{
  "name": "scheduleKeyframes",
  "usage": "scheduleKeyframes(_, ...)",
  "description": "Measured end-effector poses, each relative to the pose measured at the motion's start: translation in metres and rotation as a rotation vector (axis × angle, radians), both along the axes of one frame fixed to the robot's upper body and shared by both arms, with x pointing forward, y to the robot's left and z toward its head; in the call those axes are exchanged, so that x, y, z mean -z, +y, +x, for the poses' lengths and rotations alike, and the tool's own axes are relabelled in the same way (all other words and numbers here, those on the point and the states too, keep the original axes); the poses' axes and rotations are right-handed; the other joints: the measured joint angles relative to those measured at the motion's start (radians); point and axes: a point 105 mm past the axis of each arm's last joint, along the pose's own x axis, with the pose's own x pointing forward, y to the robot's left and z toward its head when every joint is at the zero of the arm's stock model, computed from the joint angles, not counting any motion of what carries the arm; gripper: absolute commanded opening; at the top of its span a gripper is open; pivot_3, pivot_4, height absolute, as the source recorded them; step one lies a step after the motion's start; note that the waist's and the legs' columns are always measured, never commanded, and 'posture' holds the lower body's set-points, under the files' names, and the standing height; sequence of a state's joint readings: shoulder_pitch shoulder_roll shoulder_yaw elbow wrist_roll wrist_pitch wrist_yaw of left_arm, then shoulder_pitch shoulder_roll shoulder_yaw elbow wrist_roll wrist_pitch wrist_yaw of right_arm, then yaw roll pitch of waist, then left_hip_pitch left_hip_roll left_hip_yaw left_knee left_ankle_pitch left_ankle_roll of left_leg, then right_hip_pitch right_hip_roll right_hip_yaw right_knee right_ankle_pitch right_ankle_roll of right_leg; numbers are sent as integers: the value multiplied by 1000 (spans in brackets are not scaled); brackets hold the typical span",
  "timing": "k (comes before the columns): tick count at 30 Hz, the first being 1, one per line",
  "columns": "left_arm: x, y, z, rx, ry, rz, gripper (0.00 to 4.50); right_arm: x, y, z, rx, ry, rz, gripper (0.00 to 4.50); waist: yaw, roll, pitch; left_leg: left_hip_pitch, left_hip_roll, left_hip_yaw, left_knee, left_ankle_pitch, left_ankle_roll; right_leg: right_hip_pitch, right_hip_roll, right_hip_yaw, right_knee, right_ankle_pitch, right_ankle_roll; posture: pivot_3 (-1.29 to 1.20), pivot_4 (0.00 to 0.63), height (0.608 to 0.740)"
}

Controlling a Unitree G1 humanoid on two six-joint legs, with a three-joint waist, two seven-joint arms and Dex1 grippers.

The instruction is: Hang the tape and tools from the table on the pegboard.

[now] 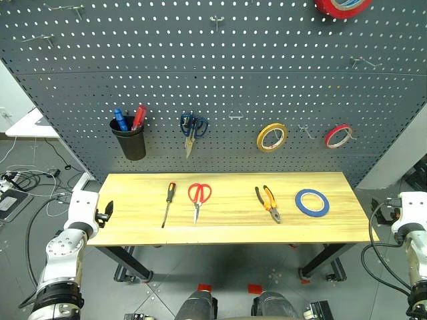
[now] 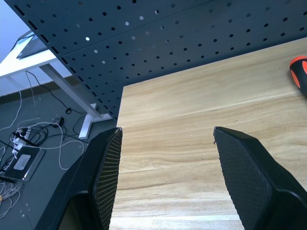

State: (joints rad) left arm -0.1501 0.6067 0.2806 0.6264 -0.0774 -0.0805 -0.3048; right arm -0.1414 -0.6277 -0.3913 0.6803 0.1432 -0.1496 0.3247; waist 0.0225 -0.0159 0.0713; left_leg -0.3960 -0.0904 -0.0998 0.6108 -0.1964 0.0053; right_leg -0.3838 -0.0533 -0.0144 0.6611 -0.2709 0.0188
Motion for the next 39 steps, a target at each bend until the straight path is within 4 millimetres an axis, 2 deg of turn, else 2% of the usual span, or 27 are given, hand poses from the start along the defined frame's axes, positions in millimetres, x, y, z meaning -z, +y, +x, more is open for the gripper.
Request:
scheduleKeyframes(6, 0, 4, -3, -33, -18, 11, 3199, -2, 4, 5, -24, -7, -5, 4500, 0, 0, 0, 0, 0, 0, 0, 0, 0, 0, 0, 0, 0, 0, 0, 32, 40, 740)
scheduleKeyframes(14, 10, 8, -15, -79, -19, -68, 3199, 1, 17, 9, -100, 14, -3, 4500, 1, 0, 0, 0, 0, 0, 0, 0, 0, 0, 0, 0, 0, 0, 0, 28, 54, 740)
scheduleKeyframes(16, 14, 7, -20, -95, -22, -113, 3199, 6, 29, 5, -174, 50, -7, 4500, 0, 0, 0, 0, 0, 0, 0, 0, 1, 0, 0, 0, 0, 0, 0, 18, 72, 740)
scheduleKeyframes(20, 29, -7, -30, -104, 8, -212, 3199, 26, 67, -8, -348, 150, 11, 4500, 0, 1, 5, 0, 0, 0, 0, -1, 1, 0, 0, 0, 0, -2, -3, 7, 97, 740)
scheduleKeyframes(23, 30, -16, -32, -75, 20, -185, 3199, 24, 81, -12, -395, 158, 7, 4500, 0, 2, 14, 0, 0, 0, 0, -1, 1, 0, -1, 0, 0, -4, -6, -5, 122, 740)
scheduleKeyframes(28, 16, -55, -17, 131, 19, -79, 3199, 8, 108, -13, -479, 156, -7, 4500, -1, 3, 43, -1, 1, 0, 1, -1, 1, -1, -1, 0, 1, -4, -7, -33, 175, 740)
scheduleKeyframes(31, -2, -100, 4, 364, 8, -59, 3199, -2, 130, -9, -545, 170, -6, 4500, 0, 3, 71, -4, 1, 0, 1, 0, 1, -3, -1, -1, 1, -5, -7, -56, 211, 740)
scheduleKeyframes(33, -25, -138, 19, 536, -33, -76, 3199, -11, 147, -5, -608, 182, -14, 4500, -2, 2, 92, -5, 1, 0, 1, 0, 1, -3, -1, -1, 1, -5, -7, -74, 239, 740)
scheduleKeyframes(36, -49, -171, 27, 710, -56, -116, 3199, -15, 158, -2, -651, 228, -33, 4500, -18, -1, 114, -6, 1, 2, 1, -1, 3, -4, -1, -1, 0, -6, -8, -89, 278, 740)
scheduleKeyframes(39, -59, -198, 30, 869, -30, -120, 3199, -14, 161, 5, -654, 292, -47, 4500, -34, -3, 149, -7, 2, 4, 1, -4, 5, -6, -2, -1, 0, -4, -7, -99, 307, 740)
